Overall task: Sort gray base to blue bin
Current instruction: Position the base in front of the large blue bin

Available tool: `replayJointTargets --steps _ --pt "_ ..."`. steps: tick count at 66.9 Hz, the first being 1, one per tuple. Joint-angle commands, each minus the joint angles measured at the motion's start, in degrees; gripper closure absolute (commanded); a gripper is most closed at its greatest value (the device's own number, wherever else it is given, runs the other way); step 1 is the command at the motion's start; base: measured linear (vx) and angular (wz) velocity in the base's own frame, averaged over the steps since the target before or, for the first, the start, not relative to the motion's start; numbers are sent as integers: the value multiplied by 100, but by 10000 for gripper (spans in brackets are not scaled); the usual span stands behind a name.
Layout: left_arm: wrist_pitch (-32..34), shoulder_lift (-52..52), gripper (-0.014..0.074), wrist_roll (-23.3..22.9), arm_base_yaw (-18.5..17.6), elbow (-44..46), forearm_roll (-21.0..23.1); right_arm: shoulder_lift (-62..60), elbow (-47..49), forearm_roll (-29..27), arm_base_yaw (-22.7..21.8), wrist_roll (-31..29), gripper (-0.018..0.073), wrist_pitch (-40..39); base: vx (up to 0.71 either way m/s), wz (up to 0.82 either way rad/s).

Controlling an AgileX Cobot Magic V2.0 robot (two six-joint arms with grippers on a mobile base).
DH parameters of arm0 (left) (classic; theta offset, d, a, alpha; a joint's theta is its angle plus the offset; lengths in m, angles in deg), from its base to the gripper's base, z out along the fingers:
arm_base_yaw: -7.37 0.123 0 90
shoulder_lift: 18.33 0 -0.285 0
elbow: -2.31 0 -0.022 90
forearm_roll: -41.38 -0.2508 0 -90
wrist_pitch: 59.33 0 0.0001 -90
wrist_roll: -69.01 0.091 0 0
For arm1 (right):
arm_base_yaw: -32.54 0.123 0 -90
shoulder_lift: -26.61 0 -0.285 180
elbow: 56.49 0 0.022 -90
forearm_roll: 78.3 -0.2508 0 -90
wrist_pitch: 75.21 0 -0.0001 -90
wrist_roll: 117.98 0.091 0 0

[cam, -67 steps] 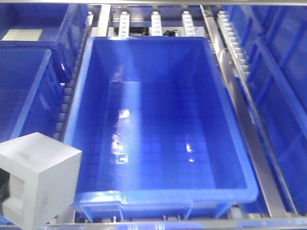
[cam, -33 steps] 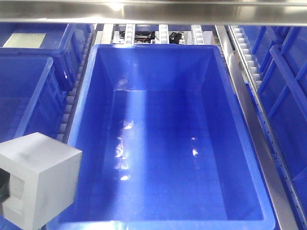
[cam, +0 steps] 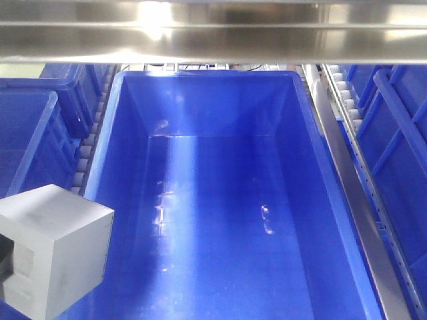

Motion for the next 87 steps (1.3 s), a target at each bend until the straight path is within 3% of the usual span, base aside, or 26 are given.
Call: replayJointTargets --steps 1,75,87 --pt "546 -14 603 -29 -32 173 -15 -42 -32 49 -30 -38 564 -410 6 -1" --pt "546 -14 603 -29 -32 173 -15 -42 -32 49 -30 -38 564 -416 1 0" --pt "829 -14 603 -29 -32 178 -20 -42 -32 49 -30 -38 564 -415 0 0"
